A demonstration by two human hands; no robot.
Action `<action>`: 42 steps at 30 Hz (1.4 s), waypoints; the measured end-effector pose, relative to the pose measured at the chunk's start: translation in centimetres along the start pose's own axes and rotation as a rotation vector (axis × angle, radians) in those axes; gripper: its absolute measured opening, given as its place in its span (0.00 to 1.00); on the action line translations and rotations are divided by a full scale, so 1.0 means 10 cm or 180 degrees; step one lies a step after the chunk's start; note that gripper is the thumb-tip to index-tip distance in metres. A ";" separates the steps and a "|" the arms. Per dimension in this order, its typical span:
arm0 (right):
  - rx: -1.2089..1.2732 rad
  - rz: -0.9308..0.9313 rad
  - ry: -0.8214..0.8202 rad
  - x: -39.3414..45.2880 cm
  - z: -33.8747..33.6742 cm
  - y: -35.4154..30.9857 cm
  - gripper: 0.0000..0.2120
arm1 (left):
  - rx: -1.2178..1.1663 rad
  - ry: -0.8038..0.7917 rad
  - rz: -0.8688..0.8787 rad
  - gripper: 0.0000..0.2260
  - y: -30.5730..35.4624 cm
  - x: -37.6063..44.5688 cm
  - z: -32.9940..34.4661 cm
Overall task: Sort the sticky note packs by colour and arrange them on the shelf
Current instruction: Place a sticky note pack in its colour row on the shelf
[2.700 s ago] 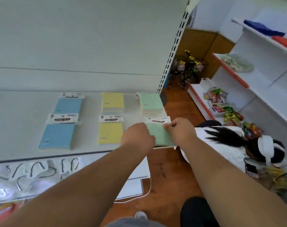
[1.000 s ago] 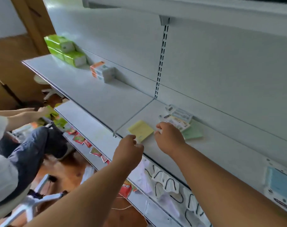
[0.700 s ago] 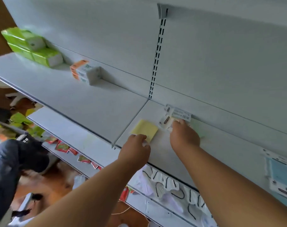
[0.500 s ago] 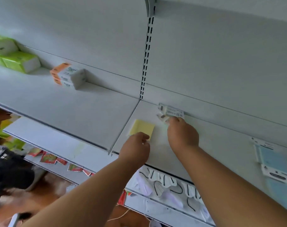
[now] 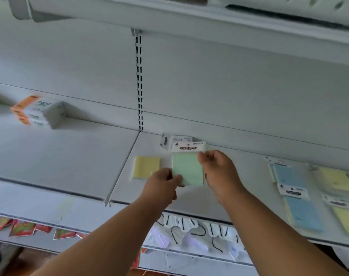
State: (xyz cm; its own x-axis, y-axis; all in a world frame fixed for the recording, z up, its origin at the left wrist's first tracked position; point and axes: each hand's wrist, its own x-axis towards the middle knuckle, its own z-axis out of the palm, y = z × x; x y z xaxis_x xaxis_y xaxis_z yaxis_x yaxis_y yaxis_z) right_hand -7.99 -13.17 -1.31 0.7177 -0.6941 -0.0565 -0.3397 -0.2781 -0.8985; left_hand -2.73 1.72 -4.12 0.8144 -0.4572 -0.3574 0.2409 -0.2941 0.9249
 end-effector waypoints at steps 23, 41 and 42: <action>-0.1652 0.0456 0.0773 -0.23 -4.56 2.18 0.11 | 0.2075 -0.0383 0.1193 0.19 0.42 -1.04 4.84; -0.2759 0.0674 0.0734 0.28 -5.18 2.64 0.13 | 0.3173 -0.0490 0.0958 0.16 0.56 -0.90 5.87; -0.2735 0.0611 0.0746 0.25 -5.16 2.62 0.11 | 0.3115 -0.0497 0.0971 0.16 0.55 -0.90 5.85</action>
State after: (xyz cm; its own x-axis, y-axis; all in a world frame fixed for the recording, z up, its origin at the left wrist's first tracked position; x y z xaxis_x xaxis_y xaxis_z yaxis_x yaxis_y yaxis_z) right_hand -46.46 -56.45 -2.50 0.4919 -0.8706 0.0027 -0.8441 -0.4777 -0.2437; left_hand -39.60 -44.85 -3.41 0.6745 -0.7098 -0.2030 -0.5553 -0.6690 0.4941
